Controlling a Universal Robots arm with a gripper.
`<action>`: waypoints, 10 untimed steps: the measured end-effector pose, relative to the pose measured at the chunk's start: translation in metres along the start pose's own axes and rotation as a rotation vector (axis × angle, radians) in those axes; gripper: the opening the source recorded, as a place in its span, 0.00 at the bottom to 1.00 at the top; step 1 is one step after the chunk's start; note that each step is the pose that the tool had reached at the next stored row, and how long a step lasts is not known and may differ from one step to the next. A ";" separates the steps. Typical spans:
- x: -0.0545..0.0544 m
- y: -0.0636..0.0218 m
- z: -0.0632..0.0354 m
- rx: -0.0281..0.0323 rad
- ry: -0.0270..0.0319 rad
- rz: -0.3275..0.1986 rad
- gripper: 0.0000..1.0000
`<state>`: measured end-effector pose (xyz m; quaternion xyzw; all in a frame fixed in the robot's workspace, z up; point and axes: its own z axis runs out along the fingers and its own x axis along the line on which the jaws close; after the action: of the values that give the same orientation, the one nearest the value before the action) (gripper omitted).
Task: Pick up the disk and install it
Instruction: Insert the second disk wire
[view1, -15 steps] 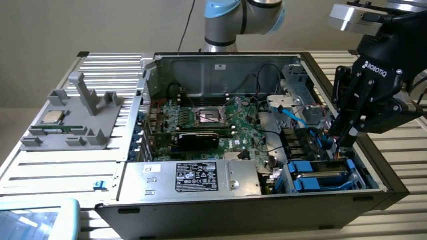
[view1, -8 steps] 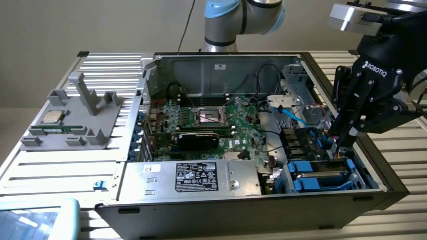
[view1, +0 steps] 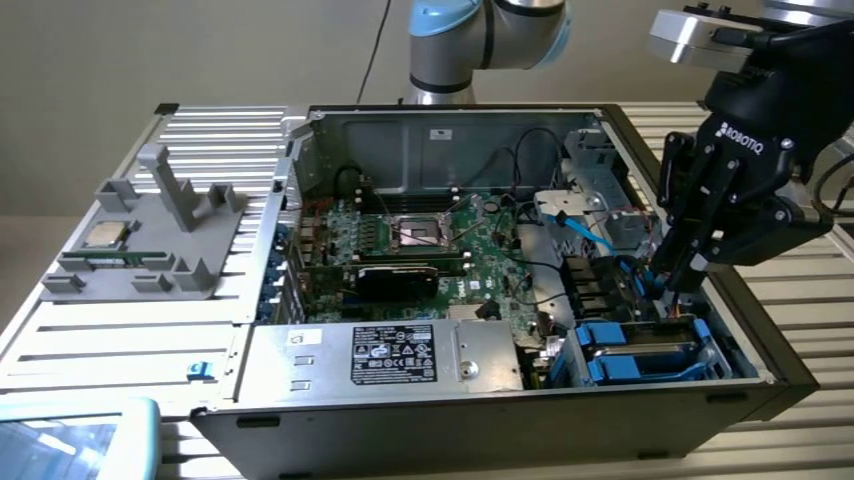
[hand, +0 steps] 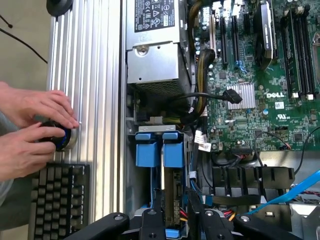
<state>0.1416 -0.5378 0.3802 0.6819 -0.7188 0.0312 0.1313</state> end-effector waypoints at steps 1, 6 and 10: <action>-0.001 0.0014 0.0012 0.0009 -0.0001 0.001 0.31; -0.004 0.0072 0.0061 0.0122 -0.0016 0.008 0.31; -0.006 0.0103 0.0086 0.0220 -0.0032 0.017 0.31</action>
<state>0.1303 -0.5328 0.3719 0.6774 -0.7243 0.0391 0.1224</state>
